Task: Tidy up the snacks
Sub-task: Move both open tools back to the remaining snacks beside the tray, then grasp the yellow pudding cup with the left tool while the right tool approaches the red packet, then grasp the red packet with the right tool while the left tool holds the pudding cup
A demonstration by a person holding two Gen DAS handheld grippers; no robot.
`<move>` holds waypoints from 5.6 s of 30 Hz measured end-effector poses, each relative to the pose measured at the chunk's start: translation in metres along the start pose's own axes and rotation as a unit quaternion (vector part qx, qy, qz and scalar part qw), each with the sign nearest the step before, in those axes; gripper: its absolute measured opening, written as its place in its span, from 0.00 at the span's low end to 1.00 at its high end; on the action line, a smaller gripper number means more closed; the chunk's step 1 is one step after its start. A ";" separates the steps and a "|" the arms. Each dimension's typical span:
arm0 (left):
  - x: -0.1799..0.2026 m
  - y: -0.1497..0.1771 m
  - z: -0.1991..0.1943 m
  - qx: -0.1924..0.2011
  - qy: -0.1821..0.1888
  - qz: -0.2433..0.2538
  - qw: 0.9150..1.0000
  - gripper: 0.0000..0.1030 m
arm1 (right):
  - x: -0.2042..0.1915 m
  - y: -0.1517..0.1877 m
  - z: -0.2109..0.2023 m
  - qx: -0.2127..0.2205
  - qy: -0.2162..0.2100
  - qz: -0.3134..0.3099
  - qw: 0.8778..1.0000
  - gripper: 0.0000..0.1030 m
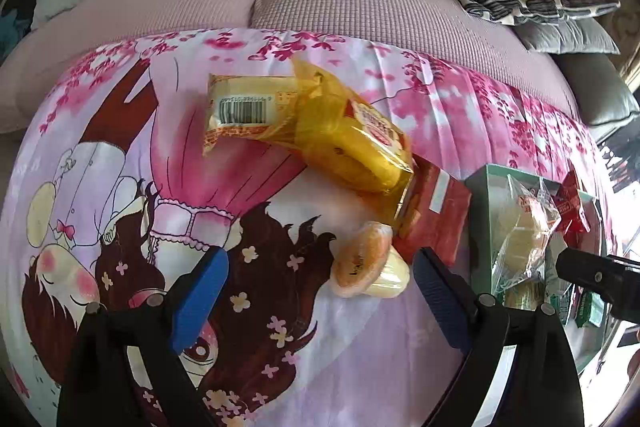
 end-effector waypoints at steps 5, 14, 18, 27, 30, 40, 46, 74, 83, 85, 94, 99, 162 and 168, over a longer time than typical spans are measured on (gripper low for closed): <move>0.014 0.001 -0.002 0.007 0.003 0.031 1.000 0.85 | 0.008 0.000 0.003 -0.005 0.001 0.008 1.000 1.00; 0.032 0.010 0.021 -0.019 0.000 0.066 0.998 0.70 | 0.008 0.002 0.007 -0.015 0.000 0.008 1.000 1.00; 0.034 0.016 0.028 -0.031 -0.009 0.071 0.997 0.57 | 0.006 0.003 0.010 -0.020 0.000 0.006 1.000 1.00; 0.027 0.011 0.024 -0.019 0.005 0.049 0.999 0.42 | 0.003 0.001 0.009 -0.021 0.005 0.003 1.000 1.00; 0.017 0.009 0.024 -0.018 0.003 0.035 0.999 0.42 | -0.001 0.001 0.006 -0.020 0.006 -0.001 1.000 1.00; -0.035 0.006 0.020 -0.021 -0.029 -0.026 0.999 0.41 | -0.026 -0.003 -0.011 -0.016 0.001 -0.006 1.000 1.00; -0.062 0.002 0.017 -0.015 -0.053 -0.052 0.997 0.41 | -0.055 -0.009 -0.025 -0.001 -0.006 -0.018 1.000 0.95; -0.090 -0.004 0.021 -0.010 -0.047 -0.085 0.995 0.41 | -0.125 -0.031 0.033 -0.014 0.013 -0.034 0.999 0.55; -0.092 -0.004 0.022 -0.008 -0.042 -0.088 0.995 0.42 | -0.133 -0.035 0.030 -0.006 0.029 -0.051 0.998 0.54; -0.092 -0.003 0.022 -0.008 -0.041 -0.089 0.995 0.42 | -0.133 -0.036 0.033 -0.009 0.030 -0.048 0.998 0.53; -0.091 -0.004 0.025 -0.009 -0.047 -0.084 0.995 0.43 | -0.133 -0.028 0.054 -0.025 0.035 -0.046 0.998 0.49; -0.088 -0.004 0.028 -0.010 -0.052 -0.078 0.996 0.43 | -0.133 -0.026 0.068 -0.029 0.034 -0.041 0.998 0.48; -0.050 0.016 -0.016 0.027 -0.090 -0.035 0.995 0.39 | -0.108 0.061 0.024 -0.023 -0.009 -0.081 0.996 0.39; -0.052 0.017 -0.013 0.023 -0.085 -0.040 0.995 0.38 | -0.111 0.053 0.034 -0.022 0.006 -0.081 0.996 0.39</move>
Point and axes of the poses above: each gripper's, at about its wrist camera, not at the fingertips, and z roughly the way its jaws point, x to its right, y to its underside, the point moved 5 cm from there along z, roughly the way its jaws point, and after that the axes turned 3 degrees about z, right-handed, at the moved point
